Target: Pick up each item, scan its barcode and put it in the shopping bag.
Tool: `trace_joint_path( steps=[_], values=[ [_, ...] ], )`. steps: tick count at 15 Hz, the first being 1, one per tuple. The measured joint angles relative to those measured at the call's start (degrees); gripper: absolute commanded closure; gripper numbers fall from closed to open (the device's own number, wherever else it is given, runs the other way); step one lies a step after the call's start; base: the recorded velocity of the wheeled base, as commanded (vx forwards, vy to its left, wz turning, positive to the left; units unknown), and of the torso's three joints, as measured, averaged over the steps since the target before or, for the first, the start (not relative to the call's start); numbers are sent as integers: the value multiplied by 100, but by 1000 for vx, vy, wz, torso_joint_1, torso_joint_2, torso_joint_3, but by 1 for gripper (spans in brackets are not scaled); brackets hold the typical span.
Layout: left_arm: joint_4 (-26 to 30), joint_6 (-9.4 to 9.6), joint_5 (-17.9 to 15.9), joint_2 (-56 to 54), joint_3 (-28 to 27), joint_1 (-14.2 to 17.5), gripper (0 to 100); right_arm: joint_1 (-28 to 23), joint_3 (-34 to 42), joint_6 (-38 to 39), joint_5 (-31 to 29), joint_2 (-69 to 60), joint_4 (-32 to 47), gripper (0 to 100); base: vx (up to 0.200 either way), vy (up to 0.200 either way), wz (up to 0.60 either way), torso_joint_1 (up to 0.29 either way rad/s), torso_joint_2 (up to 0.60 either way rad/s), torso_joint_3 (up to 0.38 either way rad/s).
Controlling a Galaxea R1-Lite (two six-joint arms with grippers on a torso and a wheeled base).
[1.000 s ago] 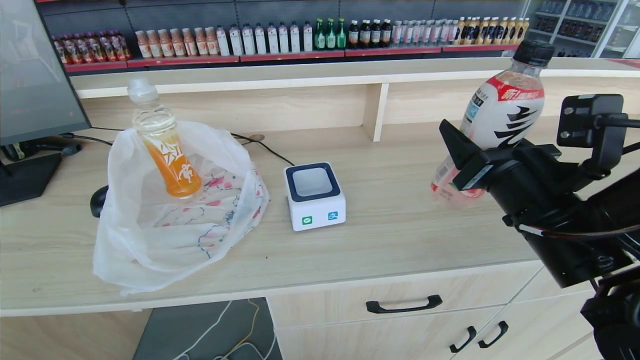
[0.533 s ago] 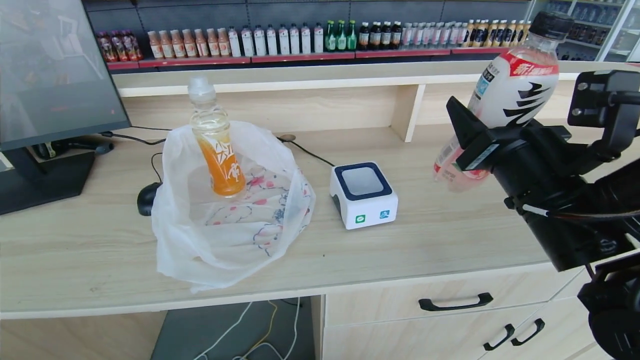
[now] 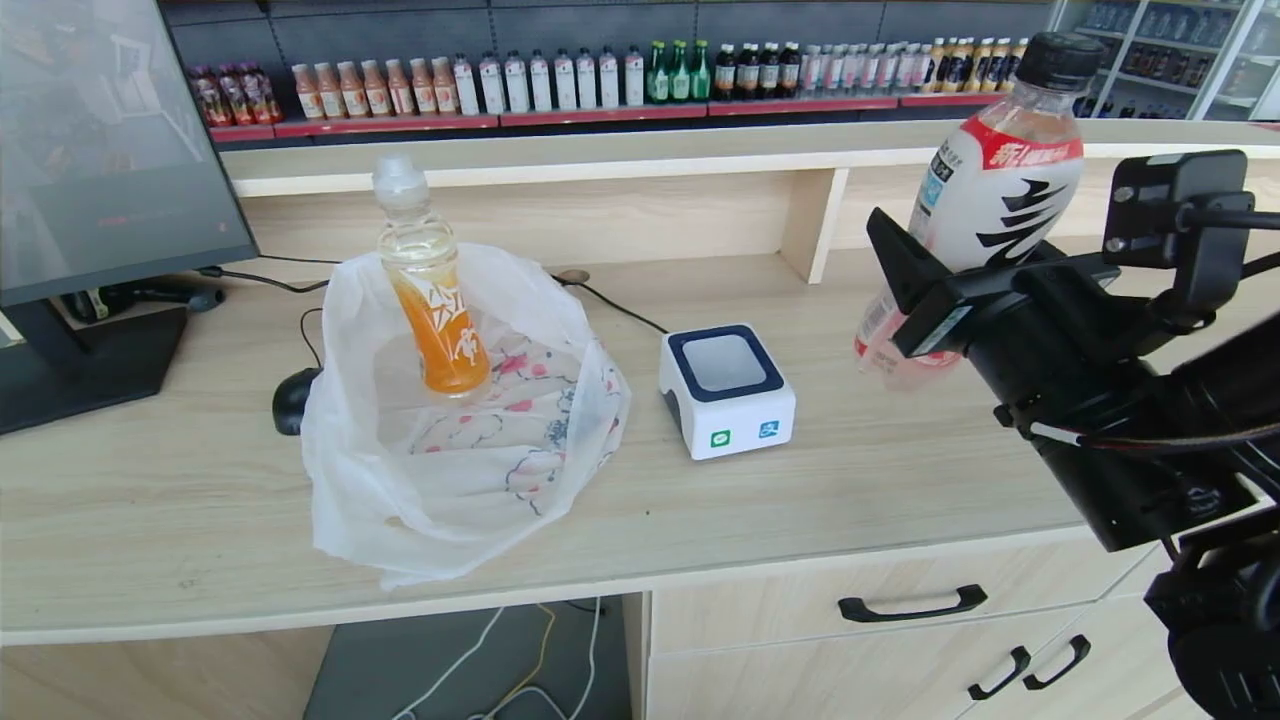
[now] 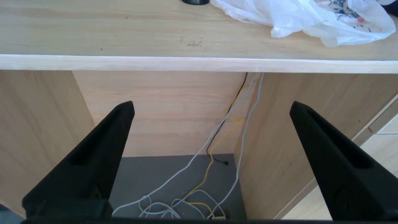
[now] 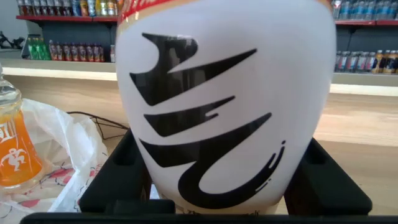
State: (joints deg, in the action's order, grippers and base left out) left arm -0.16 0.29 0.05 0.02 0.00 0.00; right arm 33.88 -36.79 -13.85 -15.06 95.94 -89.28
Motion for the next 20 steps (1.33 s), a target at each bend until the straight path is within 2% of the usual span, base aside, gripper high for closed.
trace_joint_path(
  steps=[3,8,10,13,17,20],
  values=[
    [-2,0,0,0,0,0,0,21,-243,-492,52,6,594,100,0,0,0,0,0,0],
    [0,0,0,0,0,0,0,107,-1599,-1607,167,98,1993,100,0,0,0,0,0,0],
    [0,0,0,0,0,0,0,330,-2007,-2050,204,152,2398,100,0,0,0,0,0,0],
    [2,0,-2,0,0,0,0,578,-2411,-2920,969,332,2636,100,0,0,0,0,0,0],
    [0,0,-2,0,0,0,0,612,-2588,-3805,1773,596,2800,100,0,0,0,0,0,0],
    [0,2,0,0,0,0,0,619,-2773,-4201,2031,885,2805,100,0,0,0,0,0,0]
  ],
)
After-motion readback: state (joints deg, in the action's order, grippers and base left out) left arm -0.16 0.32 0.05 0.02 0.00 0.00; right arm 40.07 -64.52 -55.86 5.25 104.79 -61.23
